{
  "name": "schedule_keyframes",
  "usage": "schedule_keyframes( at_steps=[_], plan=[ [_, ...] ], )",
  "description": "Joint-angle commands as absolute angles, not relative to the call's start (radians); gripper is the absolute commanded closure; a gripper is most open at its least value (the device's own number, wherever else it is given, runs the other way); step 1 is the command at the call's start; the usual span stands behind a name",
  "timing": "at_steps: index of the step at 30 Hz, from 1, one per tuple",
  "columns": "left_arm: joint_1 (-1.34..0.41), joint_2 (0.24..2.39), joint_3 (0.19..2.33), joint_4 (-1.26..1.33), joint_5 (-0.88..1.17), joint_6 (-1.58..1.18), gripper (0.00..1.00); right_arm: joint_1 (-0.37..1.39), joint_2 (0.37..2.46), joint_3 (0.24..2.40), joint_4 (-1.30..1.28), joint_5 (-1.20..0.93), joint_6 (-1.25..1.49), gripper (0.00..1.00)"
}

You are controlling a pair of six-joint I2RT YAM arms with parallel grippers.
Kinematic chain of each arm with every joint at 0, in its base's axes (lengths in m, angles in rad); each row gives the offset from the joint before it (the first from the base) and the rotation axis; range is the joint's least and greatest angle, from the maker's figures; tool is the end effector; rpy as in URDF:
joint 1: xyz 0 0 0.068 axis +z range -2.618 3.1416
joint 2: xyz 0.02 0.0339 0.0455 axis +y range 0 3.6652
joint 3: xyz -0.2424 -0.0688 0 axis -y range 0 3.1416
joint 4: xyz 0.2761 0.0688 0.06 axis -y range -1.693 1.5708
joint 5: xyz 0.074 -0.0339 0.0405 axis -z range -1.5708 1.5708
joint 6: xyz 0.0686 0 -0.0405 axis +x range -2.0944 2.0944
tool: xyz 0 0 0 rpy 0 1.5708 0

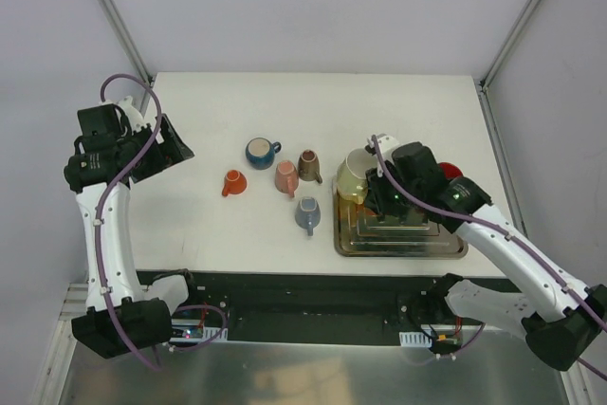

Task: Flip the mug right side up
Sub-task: Place the cup on the tray.

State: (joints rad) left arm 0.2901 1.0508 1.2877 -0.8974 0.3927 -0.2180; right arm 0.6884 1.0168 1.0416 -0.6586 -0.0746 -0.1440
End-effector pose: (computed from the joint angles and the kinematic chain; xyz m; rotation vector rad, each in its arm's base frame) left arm 0.2589 0.0499 0.3627 -0.3442 2.1741 -0.3969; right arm 0.2143 0.1829 0.3021 -0.9397 2.0217 0.3834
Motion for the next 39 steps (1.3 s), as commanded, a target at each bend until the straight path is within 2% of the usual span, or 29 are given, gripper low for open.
schedule_keyframes(
  at_steps=[1,12,22,28,35,39],
  plan=[
    [0.305,1.078,1.357,-0.867,0.413,-0.238,0.12,0.701,0.988,1.011,-0.635,-0.045,-0.014,1.00],
    [0.307,1.091,1.361,-0.870,0.399,-0.204,0.13,0.706,0.968,0.893,-0.637,-0.055,0.075,1.00],
    [0.307,1.104,1.344,-0.879,0.411,-0.207,0.14,0.741,0.940,0.934,-0.727,-0.078,0.061,1.00],
    [0.307,1.104,1.330,-0.881,0.413,-0.193,0.14,0.773,0.939,0.884,-0.709,-0.084,0.097,1.00],
    [0.307,1.114,1.335,-0.897,0.400,-0.157,0.15,0.845,0.980,0.825,-0.647,-0.006,0.178,1.00],
    [0.307,1.118,1.341,-0.910,0.390,-0.135,0.15,0.897,0.989,0.798,-0.627,0.136,0.238,1.00]
  ],
)
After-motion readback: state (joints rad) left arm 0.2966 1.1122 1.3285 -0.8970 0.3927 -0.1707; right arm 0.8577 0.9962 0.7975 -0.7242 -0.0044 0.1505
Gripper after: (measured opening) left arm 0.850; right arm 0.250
